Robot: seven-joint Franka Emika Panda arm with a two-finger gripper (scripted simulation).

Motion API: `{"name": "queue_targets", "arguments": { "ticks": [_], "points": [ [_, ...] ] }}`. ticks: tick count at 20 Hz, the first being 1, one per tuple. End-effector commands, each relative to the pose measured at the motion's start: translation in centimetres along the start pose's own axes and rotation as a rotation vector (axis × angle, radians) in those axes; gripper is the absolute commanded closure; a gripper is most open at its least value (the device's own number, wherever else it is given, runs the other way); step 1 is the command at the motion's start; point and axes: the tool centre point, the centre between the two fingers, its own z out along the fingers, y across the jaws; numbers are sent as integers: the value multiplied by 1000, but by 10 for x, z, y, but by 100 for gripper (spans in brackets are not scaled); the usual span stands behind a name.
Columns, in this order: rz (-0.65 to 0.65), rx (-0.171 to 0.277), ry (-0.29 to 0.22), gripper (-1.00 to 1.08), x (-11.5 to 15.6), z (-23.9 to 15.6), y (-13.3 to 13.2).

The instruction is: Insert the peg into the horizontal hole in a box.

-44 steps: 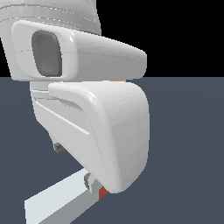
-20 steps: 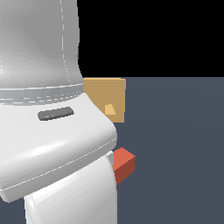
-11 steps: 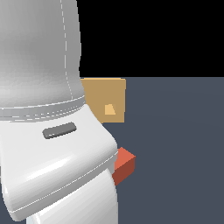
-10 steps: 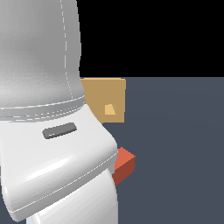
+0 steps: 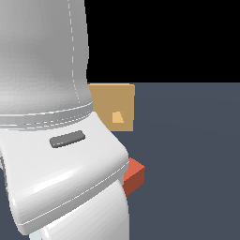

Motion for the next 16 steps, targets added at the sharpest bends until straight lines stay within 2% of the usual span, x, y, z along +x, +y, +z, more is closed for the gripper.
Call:
{"name": "queue_targets", "arguments": {
  "ticks": [1, 8, 16],
  "points": [
    [-27, -1, 1, 108, 7, -1, 0],
    [-204, -2, 0, 108, 45, -9, -3],
    [-549, -3, 0, 108, 116, -23, -28]
  ]
}}
